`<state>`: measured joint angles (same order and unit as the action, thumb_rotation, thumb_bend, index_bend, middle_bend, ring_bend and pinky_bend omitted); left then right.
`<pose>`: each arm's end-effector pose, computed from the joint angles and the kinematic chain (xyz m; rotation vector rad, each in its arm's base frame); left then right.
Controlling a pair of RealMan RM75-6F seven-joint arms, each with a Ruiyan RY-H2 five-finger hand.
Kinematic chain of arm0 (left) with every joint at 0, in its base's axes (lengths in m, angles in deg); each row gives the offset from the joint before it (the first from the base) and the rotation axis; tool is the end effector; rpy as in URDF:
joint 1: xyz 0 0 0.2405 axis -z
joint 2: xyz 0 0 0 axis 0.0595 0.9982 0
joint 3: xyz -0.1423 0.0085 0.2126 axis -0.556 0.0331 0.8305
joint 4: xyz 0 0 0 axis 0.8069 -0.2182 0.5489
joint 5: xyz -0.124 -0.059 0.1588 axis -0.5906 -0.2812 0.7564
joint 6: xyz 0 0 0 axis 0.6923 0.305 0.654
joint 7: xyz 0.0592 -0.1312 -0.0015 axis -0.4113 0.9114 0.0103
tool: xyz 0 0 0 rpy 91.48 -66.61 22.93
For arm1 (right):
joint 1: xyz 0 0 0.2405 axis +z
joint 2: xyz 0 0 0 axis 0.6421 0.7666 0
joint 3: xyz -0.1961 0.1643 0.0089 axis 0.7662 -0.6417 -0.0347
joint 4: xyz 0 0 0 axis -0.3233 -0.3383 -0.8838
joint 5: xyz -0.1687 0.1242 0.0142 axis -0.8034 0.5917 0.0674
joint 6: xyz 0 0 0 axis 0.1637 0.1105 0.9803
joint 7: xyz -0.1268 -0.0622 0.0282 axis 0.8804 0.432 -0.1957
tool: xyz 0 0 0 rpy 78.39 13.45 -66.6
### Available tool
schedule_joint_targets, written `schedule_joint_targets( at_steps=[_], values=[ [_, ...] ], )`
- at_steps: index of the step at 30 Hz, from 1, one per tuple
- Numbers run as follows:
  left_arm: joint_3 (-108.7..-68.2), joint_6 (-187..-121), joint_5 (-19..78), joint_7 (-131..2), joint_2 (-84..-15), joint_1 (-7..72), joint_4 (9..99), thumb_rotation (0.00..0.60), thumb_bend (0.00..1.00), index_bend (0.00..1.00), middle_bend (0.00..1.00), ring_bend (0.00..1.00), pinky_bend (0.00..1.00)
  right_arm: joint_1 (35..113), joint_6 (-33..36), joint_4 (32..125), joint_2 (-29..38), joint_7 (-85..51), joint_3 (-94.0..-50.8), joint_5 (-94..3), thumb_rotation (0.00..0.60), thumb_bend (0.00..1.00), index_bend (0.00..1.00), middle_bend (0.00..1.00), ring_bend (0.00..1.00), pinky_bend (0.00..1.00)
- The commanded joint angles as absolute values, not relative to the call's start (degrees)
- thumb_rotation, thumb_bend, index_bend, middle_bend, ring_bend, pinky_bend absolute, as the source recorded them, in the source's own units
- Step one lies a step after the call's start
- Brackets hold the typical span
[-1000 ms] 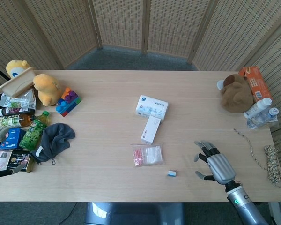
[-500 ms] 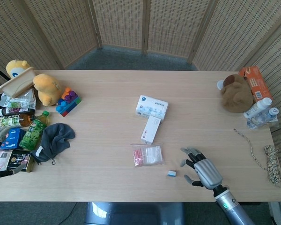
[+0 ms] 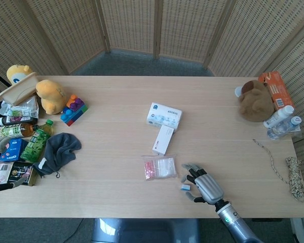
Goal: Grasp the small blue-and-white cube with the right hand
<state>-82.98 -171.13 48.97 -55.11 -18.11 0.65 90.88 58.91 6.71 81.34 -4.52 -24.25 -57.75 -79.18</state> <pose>-0.2811 0.1715 0.1917 -1.2488 -1.1851 -0.9992 -0.2350 -0.2006 -0.0403 1.8751 -1.2390 1.1450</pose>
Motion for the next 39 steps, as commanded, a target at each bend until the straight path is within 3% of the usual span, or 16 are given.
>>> schedule_joint_targets(
  at_steps=[1,39],
  values=[
    [-82.98,-171.12,48.99,-55.14,-18.13,0.67,90.87,0.6,0.0,0.03,0.0,0.0,0.0,59.12,6.28,80.76,-5.34,-24.17,-57.89,-78.65,0.6,0.35,0.34,0.0,0.0,0.0],
    [-82.9,-170.89,48.82,-55.34,-18.21,0.68,90.85,0.6,0.0,0.03,0.0,0.0,0.0,56.81,7.06,78.28,-9.07,-23.45,-58.99,-72.52,0.6,0.36,0.3,0.0,0.0,0.0]
  ],
)
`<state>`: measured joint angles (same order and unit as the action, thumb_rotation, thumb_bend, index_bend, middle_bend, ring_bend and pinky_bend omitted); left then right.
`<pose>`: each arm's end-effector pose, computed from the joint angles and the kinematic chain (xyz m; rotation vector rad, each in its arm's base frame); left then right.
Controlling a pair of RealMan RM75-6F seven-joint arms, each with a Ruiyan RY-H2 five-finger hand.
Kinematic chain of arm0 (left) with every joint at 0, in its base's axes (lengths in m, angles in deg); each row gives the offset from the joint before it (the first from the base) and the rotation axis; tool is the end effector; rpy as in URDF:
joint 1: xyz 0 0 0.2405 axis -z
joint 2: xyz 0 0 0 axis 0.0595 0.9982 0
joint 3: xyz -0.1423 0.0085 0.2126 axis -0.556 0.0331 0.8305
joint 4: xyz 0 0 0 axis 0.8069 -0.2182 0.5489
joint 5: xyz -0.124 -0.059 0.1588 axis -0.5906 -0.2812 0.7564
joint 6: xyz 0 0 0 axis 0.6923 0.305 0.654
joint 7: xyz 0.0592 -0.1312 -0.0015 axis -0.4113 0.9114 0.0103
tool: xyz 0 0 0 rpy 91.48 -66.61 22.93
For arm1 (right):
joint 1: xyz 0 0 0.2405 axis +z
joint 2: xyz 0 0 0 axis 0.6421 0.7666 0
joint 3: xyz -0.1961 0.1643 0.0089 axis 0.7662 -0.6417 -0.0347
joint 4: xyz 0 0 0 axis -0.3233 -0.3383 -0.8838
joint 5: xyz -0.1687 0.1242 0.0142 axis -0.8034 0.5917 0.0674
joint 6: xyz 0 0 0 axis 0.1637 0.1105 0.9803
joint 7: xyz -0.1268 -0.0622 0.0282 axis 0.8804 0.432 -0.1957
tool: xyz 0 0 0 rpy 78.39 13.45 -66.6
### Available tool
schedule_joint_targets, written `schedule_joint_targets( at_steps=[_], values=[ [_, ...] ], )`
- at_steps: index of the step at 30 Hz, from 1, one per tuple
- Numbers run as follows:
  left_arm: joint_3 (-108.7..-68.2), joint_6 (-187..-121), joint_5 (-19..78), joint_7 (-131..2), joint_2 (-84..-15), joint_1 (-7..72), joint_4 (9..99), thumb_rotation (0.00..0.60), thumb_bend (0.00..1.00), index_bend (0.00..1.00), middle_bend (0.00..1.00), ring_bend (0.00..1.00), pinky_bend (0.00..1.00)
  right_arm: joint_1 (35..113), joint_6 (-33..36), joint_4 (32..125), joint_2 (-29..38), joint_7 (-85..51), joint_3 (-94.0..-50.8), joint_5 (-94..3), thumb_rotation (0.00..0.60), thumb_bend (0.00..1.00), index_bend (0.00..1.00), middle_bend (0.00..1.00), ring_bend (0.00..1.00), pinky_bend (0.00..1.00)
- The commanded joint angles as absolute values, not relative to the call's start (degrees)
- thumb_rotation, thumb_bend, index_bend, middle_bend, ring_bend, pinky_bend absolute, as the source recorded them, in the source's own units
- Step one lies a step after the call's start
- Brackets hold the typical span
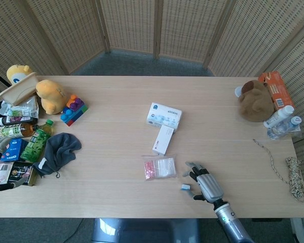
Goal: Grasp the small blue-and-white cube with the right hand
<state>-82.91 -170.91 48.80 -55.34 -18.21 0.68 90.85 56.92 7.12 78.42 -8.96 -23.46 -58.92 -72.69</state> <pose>-0.2817 0.1713 0.1907 -1.2501 -1.1880 -0.9926 -0.2454 -0.2007 -0.0552 1.7232 -1.3239 1.1108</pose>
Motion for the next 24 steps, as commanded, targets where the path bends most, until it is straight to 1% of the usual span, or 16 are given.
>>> schedule_joint_targets(
  at_steps=[1,17,24],
  values=[
    [-82.88,-170.84,48.82,-55.36,-18.23,0.7,90.84,0.6,0.0,0.03,0.0,0.0,0.0,56.75,7.01,78.23,-9.09,-23.47,-58.96,-72.43,0.6,0.37,0.3,0.0,0.0,0.0],
    [-82.84,-170.5,48.52,-56.39,-18.74,0.9,90.83,0.6,0.0,0.03,0.0,0.0,0.0,56.86,7.13,80.23,-7.73,-22.73,-58.12,-73.73,0.6,0.38,0.29,0.0,0.0,0.0],
    [-82.8,-170.39,48.47,-56.56,-18.84,0.95,90.82,0.6,0.0,0.03,0.0,0.0,0.0,56.58,6.85,80.24,-8.44,-22.1,-57.53,-73.82,0.6,0.38,0.29,0.0,0.0,0.0]
  ],
)
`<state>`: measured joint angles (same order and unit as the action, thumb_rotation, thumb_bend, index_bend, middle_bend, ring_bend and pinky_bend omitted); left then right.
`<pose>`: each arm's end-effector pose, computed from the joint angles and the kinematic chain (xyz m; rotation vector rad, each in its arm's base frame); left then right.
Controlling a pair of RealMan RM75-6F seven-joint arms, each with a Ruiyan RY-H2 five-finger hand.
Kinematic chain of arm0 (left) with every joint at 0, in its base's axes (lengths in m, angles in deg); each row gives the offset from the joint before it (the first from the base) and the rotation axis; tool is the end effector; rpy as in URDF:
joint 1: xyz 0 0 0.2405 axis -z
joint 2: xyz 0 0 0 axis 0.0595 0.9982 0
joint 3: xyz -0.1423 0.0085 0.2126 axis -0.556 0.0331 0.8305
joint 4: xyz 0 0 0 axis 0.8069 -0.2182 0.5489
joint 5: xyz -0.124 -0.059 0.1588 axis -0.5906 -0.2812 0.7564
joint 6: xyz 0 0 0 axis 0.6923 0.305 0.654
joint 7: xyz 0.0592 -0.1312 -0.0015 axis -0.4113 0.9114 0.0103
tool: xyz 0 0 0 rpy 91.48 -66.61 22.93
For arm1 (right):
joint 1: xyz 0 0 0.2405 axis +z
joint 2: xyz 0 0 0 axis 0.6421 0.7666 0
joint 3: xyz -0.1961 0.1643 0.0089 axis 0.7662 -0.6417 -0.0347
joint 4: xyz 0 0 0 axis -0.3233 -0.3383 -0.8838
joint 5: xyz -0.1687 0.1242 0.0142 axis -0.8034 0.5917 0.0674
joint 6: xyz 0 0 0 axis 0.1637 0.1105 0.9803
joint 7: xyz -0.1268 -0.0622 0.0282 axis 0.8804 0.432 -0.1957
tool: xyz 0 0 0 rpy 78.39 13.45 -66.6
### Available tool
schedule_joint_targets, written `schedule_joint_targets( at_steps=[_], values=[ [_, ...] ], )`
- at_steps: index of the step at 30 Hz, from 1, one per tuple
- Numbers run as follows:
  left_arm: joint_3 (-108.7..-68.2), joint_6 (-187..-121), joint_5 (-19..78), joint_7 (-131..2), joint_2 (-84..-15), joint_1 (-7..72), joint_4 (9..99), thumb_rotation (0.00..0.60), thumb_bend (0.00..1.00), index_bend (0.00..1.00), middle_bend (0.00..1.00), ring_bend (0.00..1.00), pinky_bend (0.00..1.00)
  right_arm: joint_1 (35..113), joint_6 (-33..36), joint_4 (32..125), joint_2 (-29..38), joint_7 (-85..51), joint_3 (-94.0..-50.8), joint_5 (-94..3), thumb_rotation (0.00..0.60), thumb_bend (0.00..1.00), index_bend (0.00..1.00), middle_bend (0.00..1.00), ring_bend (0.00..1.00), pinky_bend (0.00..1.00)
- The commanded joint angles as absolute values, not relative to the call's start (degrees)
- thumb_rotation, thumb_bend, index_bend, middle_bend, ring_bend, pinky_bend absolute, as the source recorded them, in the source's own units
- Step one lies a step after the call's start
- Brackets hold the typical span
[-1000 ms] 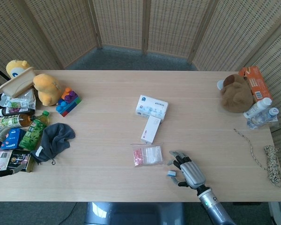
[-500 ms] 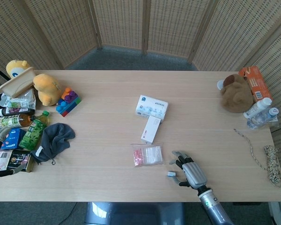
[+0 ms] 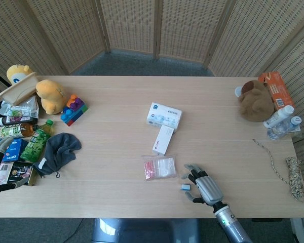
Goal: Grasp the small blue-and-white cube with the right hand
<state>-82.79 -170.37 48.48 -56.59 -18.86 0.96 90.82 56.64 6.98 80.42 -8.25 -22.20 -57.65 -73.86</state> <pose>-0.2818 0.1720 0.1861 -1.2608 -1.1896 -0.9772 -0.2402 -0.1913 -0.0562 1.7656 -1.3250 1.1058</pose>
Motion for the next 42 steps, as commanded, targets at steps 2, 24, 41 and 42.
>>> schedule_joint_targets(
  at_steps=[2,24,41,42],
  values=[
    [-82.83,-170.55,48.5,-56.47,-18.78,0.88,90.81,0.6,0.0,0.03,0.0,0.0,0.0,56.5,6.61,79.91,-8.76,-22.06,-57.43,-73.67,0.6,0.38,0.29,0.0,0.0,0.0],
    [-82.82,-170.4,48.31,-56.65,-18.88,0.93,90.71,0.6,0.0,0.03,0.0,0.0,0.0,56.75,5.7,74.75,-10.82,-25.31,-58.02,-72.98,0.6,0.36,0.5,0.0,0.0,0.0],
    [-82.82,-170.72,48.78,-55.87,-18.46,0.78,90.91,0.6,0.0,0.03,0.0,0.0,0.0,58.14,10.21,82.88,-6.5,-21.18,-61.04,-75.37,0.6,0.36,0.66,0.0,0.0,0.0],
    [-82.82,-170.73,48.83,-55.77,-18.42,0.77,90.93,0.6,0.0,0.03,0.0,0.0,0.0,58.53,10.44,84.15,-5.79,-20.43,-61.77,-75.41,0.6,0.36,0.66,0.0,0.0,0.0]
  ],
)
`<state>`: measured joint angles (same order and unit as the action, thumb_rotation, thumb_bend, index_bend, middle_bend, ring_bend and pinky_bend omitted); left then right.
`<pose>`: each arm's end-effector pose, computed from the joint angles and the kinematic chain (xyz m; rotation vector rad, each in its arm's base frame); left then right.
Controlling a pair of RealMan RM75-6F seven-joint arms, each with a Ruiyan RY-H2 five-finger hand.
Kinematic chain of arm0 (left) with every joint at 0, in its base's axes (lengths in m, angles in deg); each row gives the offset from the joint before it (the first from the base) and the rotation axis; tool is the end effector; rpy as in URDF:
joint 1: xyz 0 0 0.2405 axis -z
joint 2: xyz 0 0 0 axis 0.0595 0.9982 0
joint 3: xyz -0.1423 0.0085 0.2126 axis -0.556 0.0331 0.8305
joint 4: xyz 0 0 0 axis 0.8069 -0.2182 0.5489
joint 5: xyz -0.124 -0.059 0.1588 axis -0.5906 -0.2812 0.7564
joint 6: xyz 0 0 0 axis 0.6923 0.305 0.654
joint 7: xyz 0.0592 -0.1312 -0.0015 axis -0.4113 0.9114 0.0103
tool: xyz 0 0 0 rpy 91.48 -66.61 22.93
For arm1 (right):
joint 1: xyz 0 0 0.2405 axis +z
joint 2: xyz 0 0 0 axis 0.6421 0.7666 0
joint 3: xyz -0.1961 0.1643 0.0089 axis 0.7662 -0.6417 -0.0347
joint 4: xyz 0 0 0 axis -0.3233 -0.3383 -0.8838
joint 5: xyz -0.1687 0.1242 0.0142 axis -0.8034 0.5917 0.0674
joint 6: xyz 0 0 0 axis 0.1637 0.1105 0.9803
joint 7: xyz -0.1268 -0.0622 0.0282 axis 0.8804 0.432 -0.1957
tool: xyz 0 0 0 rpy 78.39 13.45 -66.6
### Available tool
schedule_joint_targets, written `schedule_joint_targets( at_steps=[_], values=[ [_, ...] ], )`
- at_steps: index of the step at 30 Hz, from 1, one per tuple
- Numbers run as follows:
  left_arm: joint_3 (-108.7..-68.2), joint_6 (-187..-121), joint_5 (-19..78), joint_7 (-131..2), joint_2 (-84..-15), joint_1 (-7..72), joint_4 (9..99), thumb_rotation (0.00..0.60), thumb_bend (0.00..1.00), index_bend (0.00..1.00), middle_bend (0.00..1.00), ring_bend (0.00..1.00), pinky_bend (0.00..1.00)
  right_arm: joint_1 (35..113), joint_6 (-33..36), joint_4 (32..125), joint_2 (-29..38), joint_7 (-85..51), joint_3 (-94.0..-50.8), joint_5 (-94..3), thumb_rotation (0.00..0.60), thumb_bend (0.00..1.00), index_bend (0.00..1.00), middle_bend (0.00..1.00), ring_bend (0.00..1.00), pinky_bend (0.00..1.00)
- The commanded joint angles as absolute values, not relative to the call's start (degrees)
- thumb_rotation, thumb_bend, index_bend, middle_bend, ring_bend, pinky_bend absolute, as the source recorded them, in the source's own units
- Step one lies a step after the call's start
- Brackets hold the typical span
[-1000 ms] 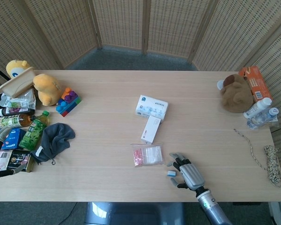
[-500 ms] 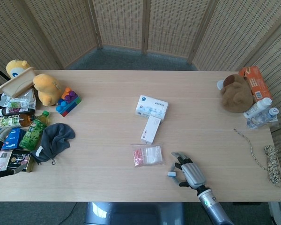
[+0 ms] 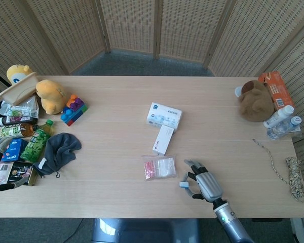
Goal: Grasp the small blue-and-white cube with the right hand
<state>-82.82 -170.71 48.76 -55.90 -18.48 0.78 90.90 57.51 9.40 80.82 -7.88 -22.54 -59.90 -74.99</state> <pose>-0.2814 0.1714 0.1886 -1.2558 -1.1888 -0.9867 -0.2308 -0.2059 -0.0446 1.7296 -1.2625 1.1895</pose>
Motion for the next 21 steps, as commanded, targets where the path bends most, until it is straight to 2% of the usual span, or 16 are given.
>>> schedule_joint_targets(
  at_steps=[1,12,17,21],
  values=[
    [-82.81,-170.73,48.87,-55.66,-18.37,0.76,90.94,0.6,0.0,0.03,0.0,0.0,0.0,58.95,10.67,85.51,-5.04,-19.63,-62.6,-75.4,0.6,0.36,0.66,0.0,0.0,0.0],
    [-82.64,-171.33,49.74,-54.97,-17.95,0.47,91.23,0.6,0.0,0.03,0.0,0.0,0.0,65.64,8.48,102.96,3.94,-10.61,-74.68,-70.77,0.6,0.36,0.66,0.0,0.0,0.0],
    [-82.55,-171.69,50.01,-54.77,-17.77,0.26,91.35,0.6,0.0,0.03,0.0,0.0,0.0,67.38,7.98,107.58,5.48,-7.94,-77.35,-68.64,0.6,0.36,0.66,0.0,0.0,0.0],
    [-82.49,-171.73,50.24,-54.83,-17.77,0.26,91.4,0.6,0.0,0.03,0.0,0.0,0.0,67.99,8.49,109.39,5.33,-6.39,-77.42,-68.66,0.6,0.36,0.65,0.0,0.0,0.0]
  ],
)
